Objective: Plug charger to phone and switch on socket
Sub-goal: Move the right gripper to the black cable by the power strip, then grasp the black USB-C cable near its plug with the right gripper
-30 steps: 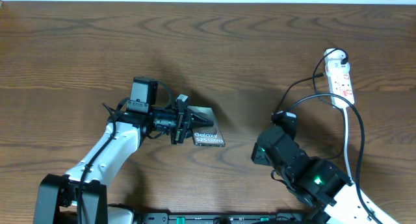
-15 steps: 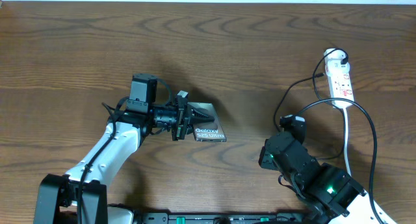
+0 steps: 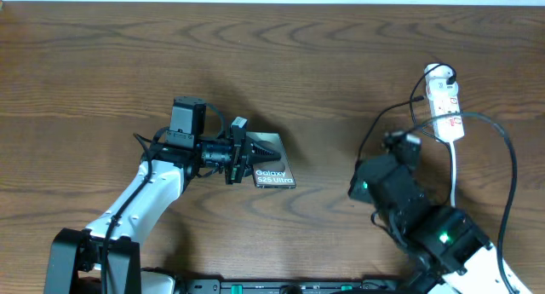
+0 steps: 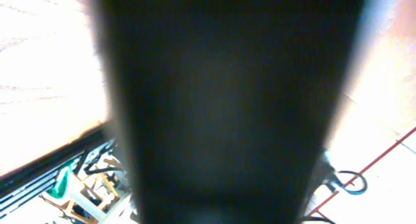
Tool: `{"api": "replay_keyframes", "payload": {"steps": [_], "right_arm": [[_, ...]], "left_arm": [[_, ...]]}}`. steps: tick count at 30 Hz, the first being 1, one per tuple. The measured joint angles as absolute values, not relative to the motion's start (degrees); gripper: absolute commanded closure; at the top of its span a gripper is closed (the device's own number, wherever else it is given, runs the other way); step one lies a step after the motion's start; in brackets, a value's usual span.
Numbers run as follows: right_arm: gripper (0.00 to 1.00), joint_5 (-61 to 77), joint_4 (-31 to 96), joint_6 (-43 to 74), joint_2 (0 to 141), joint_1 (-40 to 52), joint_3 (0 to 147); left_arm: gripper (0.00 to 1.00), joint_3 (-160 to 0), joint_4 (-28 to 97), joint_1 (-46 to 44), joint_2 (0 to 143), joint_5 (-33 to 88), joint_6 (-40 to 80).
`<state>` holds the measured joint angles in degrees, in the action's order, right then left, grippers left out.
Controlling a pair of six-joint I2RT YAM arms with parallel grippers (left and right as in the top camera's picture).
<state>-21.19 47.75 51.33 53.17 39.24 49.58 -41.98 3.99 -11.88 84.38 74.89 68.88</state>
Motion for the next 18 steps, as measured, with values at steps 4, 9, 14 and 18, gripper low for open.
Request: {"api": "replay_keyframes", "payload": {"steps": [4, 9, 14, 18], "right_arm": [[0.62, -21.63, 49.52, 50.09, 58.26, 35.99, 54.41], [0.52, -21.96, 51.03, 47.66, 68.01, 31.70, 60.71], [0.51, -23.07, 52.27, 44.93, 79.18, 29.56, 66.59], [0.46, -26.24, 52.64, 43.88, 87.02, 28.77, 69.97]], "left_arm": [[0.93, -41.98, 3.99, -11.88, 84.38, 74.87, 68.71], [0.93, -41.98, 3.99, -11.88, 84.38, 74.87, 68.69], [0.93, -41.98, 3.97, -11.88, 84.38, 74.87, 68.55], [0.92, -41.98, 3.97, -11.88, 84.38, 74.87, 68.55]]}}
